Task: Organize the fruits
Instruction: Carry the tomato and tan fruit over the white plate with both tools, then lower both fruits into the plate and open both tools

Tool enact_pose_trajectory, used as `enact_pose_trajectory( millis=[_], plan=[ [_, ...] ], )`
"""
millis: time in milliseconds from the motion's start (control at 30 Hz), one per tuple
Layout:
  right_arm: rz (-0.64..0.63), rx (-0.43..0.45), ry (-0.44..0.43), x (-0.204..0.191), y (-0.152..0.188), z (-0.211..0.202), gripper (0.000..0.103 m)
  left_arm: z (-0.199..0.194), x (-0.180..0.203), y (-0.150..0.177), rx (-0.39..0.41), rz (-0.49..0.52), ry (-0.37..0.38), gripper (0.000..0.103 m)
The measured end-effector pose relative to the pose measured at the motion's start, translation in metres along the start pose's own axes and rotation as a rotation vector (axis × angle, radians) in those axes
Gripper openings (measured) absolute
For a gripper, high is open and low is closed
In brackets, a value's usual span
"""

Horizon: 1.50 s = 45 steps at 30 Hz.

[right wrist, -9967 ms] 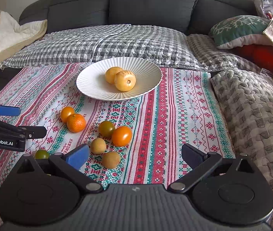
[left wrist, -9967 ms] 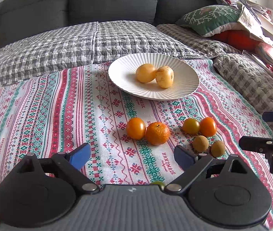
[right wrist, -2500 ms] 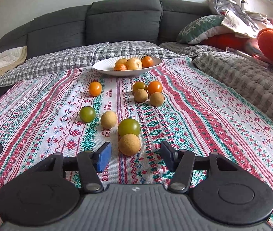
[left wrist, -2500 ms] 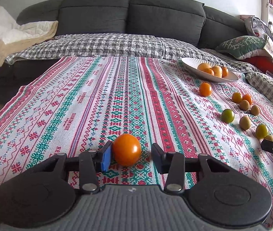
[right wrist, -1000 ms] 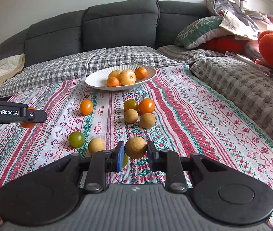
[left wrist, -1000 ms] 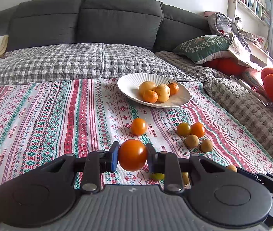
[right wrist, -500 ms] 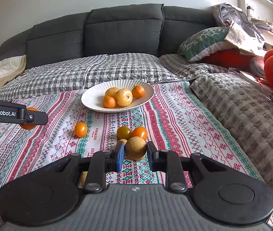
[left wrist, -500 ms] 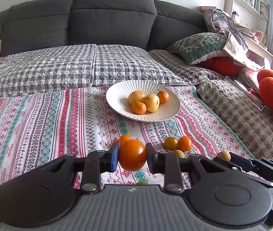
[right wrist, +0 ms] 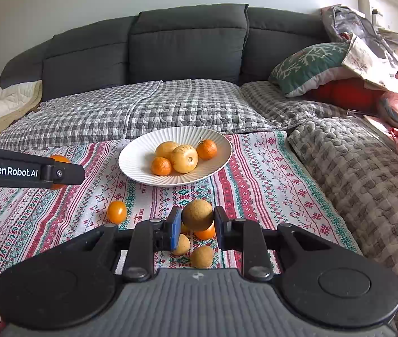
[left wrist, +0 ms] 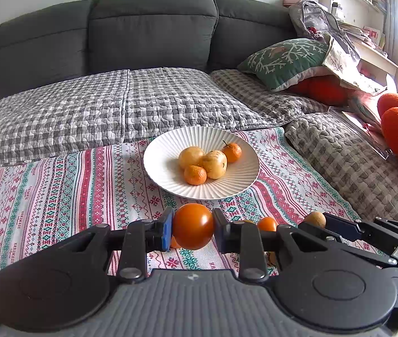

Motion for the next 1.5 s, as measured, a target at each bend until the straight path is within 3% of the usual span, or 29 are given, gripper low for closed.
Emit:
enact_pose_trajectory(
  millis=[500, 767, 1033, 1500],
  plan=[
    [0.002, -0.029, -0.024, 0.010, -0.026, 0.044, 0.022, 0.055, 0.003, -0.023, -0.030, 0.004, 0.031, 0.030],
    [-0.021, -0.033, -0.111, 0.008, -0.040, 0.084, 0.022, 0.110, -0.003, -0.027, -0.060, 0.006, 0.037, 0.030],
    [-0.047, -0.070, -0.134, 0.005, -0.037, 0.119, 0.022, 0.155, -0.016, -0.028, -0.097, 0.030, -0.005, 0.030],
    [-0.071, -0.096, -0.142, -0.004, -0.030, 0.138, 0.023, 0.178, -0.032, -0.027, -0.115, 0.002, -0.019, 0.032]
  ],
)
Point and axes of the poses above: each gripper's, at about its wrist camera, not at the fingertips, and z roughly the way its jaws point, x to its right, y to its underside, the point moved 7 cm from there along z, roughly the way its jaws point, and after that the axes turned 6 degrees about x, right-handed, at the moved point
